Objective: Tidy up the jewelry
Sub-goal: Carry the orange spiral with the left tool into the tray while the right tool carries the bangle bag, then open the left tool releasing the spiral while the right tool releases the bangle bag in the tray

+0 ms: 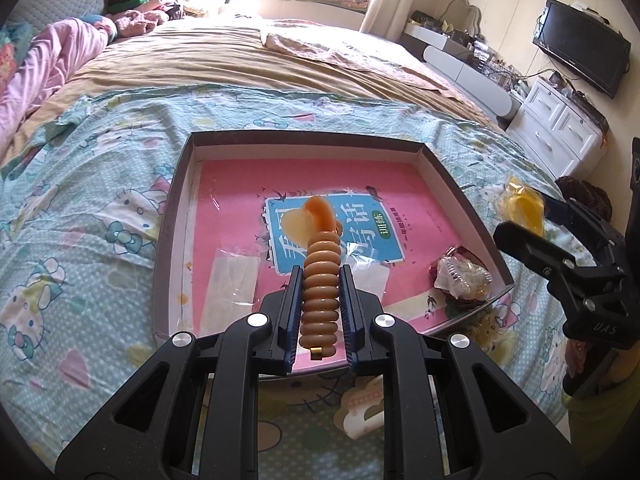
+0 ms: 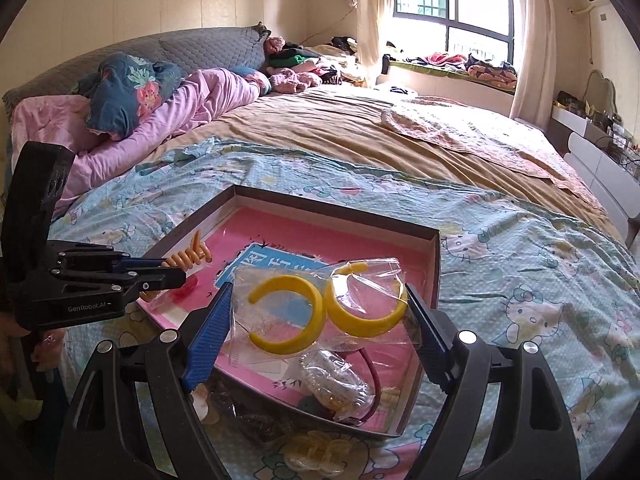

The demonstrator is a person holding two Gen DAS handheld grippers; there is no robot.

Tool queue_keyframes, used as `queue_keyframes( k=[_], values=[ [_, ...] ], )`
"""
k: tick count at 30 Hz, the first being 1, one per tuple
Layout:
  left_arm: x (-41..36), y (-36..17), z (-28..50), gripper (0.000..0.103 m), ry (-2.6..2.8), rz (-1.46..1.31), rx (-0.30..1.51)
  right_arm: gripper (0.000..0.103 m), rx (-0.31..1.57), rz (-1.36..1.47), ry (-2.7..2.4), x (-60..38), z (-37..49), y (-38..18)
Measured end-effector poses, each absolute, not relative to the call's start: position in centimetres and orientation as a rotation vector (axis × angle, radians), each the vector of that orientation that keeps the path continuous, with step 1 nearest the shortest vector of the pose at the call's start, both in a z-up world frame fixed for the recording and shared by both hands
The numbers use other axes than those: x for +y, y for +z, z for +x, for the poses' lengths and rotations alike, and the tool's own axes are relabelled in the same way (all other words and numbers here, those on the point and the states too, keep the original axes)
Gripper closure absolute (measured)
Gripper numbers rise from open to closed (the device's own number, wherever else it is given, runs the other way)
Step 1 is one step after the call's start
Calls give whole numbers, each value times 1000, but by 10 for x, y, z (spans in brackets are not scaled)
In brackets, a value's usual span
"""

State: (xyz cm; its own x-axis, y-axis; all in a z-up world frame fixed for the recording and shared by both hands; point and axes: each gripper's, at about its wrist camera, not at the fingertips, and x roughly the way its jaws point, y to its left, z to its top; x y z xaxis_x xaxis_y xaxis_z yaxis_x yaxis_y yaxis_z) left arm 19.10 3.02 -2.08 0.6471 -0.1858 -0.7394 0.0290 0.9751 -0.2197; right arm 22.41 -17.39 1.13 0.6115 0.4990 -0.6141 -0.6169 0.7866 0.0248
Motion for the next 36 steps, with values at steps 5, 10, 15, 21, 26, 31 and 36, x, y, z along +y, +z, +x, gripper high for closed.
queue_keyframes(
  k=[5, 10, 15, 21, 26, 31, 36],
  values=[
    [33, -29, 193, 92, -125, -202, 877, 22, 655, -215, 648, -166, 231, 6],
    [34, -36, 194, 92, -133, -202, 895, 22, 665, -235, 656, -156, 236, 1],
    [34, -40, 194, 92, -135, -204, 905, 22, 685, -265, 662, -146, 241, -9],
    [36, -41, 194, 92, -133, -202, 902, 22, 722, -288, 669, -136, 245, -23],
    [42, -40, 191, 83, -123, -214, 896, 22, 755, -295, 688, -129, 247, -33],
    [49, -36, 187, 77, -103, -224, 882, 22, 790, -323, 704, -119, 247, -46],
    [52, -33, 183, 72, -98, -236, 876, 21, 811, -330, 711, -114, 245, -53]
  ],
)
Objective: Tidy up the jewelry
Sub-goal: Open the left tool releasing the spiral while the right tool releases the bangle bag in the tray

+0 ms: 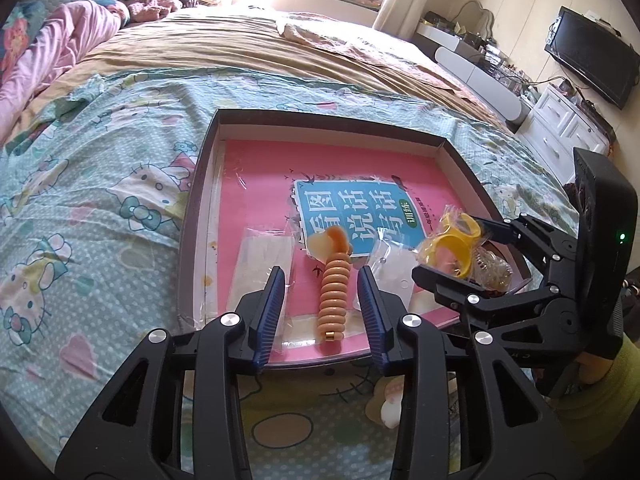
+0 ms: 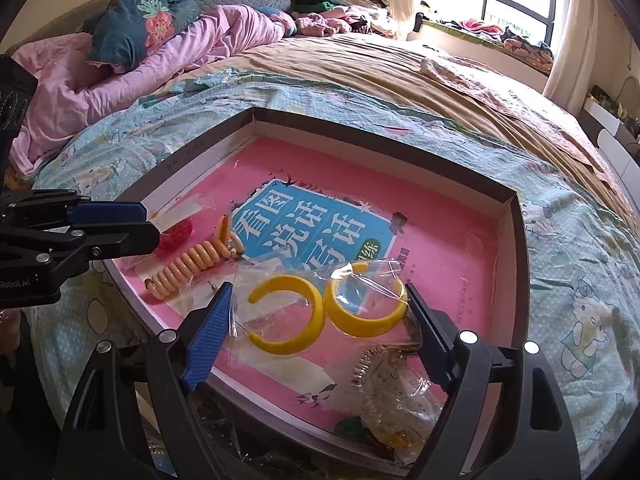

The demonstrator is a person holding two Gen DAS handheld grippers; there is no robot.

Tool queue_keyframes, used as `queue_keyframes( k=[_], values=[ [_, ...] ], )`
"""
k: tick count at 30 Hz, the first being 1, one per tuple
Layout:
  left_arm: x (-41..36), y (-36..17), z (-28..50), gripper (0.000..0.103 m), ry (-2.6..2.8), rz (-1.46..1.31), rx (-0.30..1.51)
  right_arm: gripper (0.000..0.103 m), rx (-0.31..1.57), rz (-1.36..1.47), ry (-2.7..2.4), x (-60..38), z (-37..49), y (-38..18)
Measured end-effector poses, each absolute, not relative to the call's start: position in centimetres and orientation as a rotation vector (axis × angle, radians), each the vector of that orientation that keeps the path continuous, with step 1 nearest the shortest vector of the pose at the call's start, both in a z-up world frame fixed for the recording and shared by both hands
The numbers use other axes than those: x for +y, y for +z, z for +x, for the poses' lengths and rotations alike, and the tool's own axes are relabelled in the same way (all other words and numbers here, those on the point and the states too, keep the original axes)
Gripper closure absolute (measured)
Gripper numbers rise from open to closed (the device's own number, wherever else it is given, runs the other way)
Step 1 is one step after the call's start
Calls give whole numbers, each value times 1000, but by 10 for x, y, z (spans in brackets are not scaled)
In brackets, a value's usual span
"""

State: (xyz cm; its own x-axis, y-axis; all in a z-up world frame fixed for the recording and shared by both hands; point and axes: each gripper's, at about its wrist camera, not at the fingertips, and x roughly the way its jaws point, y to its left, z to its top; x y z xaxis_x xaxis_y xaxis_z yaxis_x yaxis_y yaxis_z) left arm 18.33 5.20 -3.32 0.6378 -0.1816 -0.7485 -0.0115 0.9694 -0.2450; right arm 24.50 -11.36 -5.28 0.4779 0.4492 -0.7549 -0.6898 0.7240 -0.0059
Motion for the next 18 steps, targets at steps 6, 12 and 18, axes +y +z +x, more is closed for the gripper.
queue_keyframes(
  k=[6, 12, 18],
  values=[
    [54, -32, 181, 69, -95, -247, 873, 20, 816, -321, 712, -116, 243, -54],
    [56, -32, 178, 64, -93, -258, 873, 13, 805, -315, 712, -119, 238, -52],
    [58, -30, 175, 62, -92, -268, 870, 9, 801, -272, 707, -128, 233, -46]
  ],
)
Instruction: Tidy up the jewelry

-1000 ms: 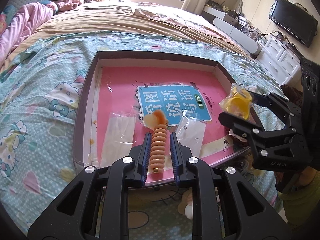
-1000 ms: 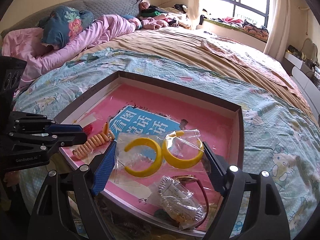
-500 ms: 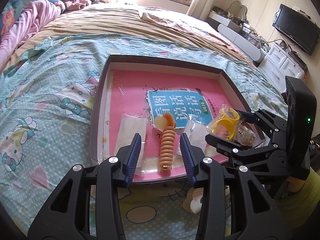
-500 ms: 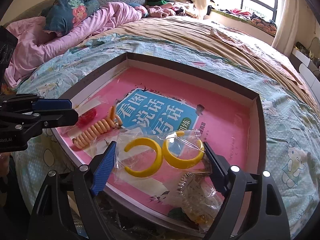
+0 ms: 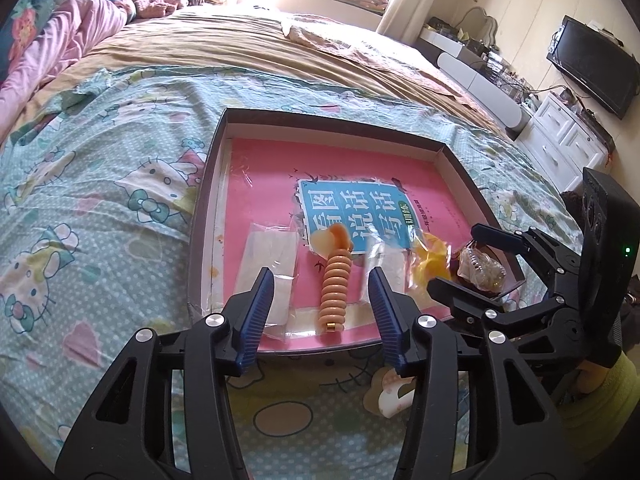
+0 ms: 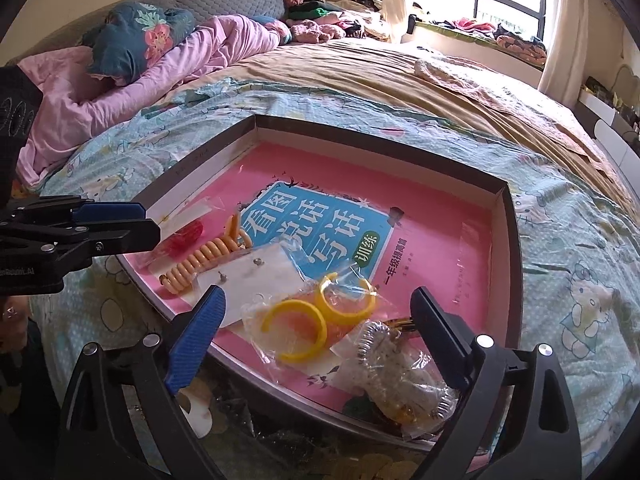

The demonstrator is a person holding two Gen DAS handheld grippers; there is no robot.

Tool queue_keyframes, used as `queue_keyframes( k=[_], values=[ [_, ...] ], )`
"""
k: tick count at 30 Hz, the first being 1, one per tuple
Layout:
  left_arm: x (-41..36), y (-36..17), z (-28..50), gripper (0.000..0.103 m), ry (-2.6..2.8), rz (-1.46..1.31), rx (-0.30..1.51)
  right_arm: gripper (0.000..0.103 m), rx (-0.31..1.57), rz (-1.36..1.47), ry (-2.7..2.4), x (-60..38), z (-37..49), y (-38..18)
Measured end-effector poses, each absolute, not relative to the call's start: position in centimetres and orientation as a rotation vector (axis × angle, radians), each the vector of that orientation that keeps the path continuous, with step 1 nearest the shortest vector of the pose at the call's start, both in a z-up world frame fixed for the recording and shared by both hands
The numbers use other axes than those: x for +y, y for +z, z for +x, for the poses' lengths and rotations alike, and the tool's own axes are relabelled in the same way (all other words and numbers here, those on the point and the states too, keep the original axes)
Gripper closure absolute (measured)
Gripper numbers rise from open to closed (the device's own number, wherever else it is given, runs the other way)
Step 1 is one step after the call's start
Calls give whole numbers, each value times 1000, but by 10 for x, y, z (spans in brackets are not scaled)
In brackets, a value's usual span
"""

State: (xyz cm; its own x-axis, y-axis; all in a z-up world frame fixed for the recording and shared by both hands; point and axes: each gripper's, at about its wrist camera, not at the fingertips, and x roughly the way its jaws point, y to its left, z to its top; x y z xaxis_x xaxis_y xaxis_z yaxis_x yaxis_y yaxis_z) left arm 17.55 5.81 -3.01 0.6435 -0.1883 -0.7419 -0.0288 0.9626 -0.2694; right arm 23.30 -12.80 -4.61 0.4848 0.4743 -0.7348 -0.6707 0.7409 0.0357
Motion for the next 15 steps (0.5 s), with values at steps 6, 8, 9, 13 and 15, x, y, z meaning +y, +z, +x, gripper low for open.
queue_keyframes(
  k=[6, 8, 9, 13, 15],
  values=[
    [59, -27, 171, 55, -88, -272, 864, 9, 797, -231, 694, -140, 227, -40],
    [59, -26, 170, 53, -83, -272, 861, 8, 795, -220, 692, -143, 224, -38],
    [59, -26, 170, 51, -83, -273, 861, 8, 791, -214, 689, -145, 223, -37],
    [60, -24, 168, 44, -84, -285, 860, 6, 784, -191, 682, -151, 219, -32],
    [60, -23, 167, 41, -80, -281, 857, 6, 780, -179, 681, -155, 216, -28]
  ],
)
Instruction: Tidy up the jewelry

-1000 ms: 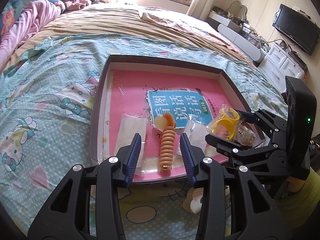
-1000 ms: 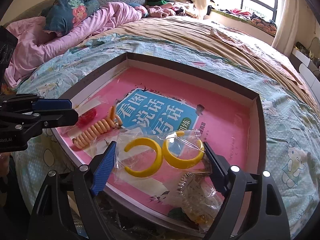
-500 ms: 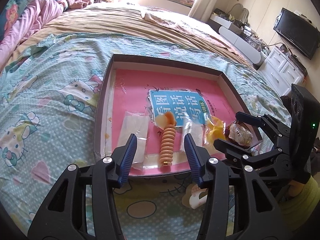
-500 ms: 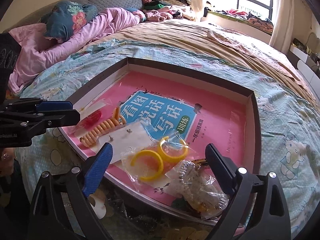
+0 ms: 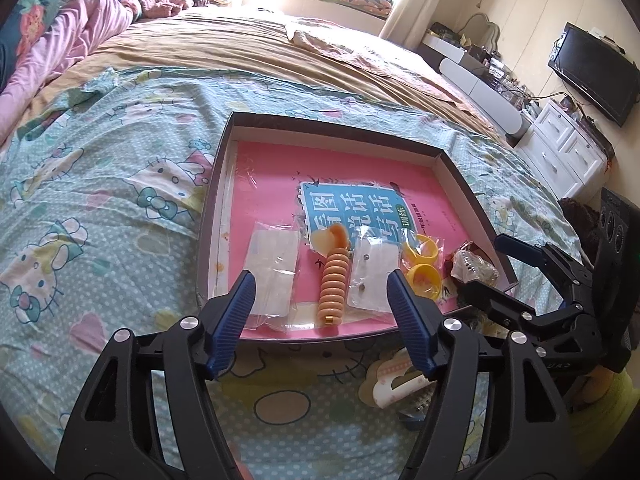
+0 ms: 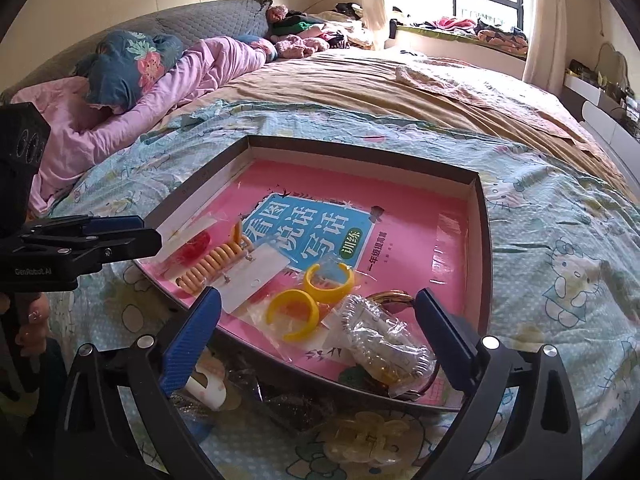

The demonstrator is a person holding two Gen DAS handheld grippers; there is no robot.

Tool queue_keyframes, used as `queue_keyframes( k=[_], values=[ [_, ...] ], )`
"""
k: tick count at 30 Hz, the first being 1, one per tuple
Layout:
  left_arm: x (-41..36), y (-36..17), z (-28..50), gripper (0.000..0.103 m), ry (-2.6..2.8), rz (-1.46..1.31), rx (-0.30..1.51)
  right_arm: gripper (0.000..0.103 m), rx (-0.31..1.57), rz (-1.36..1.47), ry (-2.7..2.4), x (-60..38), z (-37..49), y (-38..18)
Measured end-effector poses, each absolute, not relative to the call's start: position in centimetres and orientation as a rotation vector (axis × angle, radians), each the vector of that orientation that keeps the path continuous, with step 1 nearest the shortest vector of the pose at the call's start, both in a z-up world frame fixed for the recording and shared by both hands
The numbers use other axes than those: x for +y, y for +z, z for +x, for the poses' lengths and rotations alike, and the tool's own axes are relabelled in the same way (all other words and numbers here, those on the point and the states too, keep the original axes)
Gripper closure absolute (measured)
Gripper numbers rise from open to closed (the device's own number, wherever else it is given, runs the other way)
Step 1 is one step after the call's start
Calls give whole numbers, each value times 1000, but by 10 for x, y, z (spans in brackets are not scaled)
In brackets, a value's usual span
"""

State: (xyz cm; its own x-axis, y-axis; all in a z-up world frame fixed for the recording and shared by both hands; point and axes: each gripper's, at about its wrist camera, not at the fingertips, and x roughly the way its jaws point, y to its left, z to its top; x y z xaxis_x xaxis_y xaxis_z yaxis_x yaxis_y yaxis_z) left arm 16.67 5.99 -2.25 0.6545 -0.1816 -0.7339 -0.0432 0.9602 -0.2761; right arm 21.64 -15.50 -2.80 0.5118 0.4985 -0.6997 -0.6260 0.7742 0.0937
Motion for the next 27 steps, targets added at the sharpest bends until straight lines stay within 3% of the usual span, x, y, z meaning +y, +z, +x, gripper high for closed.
queue_keyframes(
  k=[4, 12, 27],
  values=[
    [59, -17, 162, 29, -77, -275, 846, 5, 761, -162, 673, -161, 211, -20],
    [57, -5, 154, 19, -79, -267, 819, 5, 721, -128, 657, -174, 203, -3],
    [58, 16, 134, 16, -76, -263, 766, 5, 662, -109, 637, -194, 187, 22]
  ],
)
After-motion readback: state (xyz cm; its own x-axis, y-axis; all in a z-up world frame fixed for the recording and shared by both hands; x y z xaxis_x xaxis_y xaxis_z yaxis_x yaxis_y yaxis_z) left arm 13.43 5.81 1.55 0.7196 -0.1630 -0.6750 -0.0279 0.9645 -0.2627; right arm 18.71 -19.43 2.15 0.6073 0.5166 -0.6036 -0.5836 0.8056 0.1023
